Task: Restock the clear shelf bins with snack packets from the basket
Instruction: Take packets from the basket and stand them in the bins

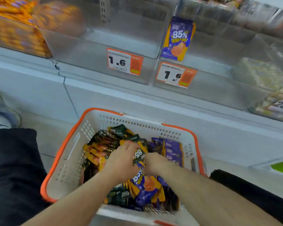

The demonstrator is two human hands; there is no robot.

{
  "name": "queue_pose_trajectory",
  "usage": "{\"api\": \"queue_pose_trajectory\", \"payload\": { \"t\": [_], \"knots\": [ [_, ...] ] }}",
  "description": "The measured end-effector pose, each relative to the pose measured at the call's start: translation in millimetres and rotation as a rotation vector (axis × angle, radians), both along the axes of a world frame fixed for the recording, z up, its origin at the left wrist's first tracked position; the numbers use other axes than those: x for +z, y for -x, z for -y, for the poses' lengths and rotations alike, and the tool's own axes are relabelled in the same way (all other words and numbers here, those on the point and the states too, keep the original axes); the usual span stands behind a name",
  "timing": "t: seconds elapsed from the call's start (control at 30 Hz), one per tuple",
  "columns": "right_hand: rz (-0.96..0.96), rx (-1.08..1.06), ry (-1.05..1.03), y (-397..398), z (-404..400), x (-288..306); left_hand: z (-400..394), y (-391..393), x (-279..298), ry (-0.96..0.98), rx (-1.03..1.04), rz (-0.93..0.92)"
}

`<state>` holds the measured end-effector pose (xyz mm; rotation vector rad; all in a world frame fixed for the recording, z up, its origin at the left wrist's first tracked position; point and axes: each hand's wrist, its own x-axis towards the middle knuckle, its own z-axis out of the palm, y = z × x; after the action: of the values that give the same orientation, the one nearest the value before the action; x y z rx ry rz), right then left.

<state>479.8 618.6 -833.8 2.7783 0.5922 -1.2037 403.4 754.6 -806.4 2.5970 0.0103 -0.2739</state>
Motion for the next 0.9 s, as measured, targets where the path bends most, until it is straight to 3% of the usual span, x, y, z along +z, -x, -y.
{"api": "queue_pose_trajectory", "payload": {
  "t": [0.1,0.33,0.53,0.67,0.8,0.9],
  "knots": [
    [-0.121,-0.125,0.049,15,-2,-26,-2,8,-7,0.034,0.018,-0.038],
    [0.017,-0.322,-0.056,34,6,-52,-5,13,-12,0.094,0.088,-0.085],
    [-0.054,-0.376,-0.076,3,23,-11,-5,15,-20,0.321,0.283,-0.17],
    [-0.14,-0.608,-0.402,-34,36,40,2,11,-20,0.499,0.411,-0.272],
    [-0.219,-0.762,-0.617,-53,43,70,12,7,-1,0.903,0.433,-0.466],
    [-0.294,-0.849,-0.747,-54,41,93,19,4,16,1.06,0.35,-0.361]
  ]
}}
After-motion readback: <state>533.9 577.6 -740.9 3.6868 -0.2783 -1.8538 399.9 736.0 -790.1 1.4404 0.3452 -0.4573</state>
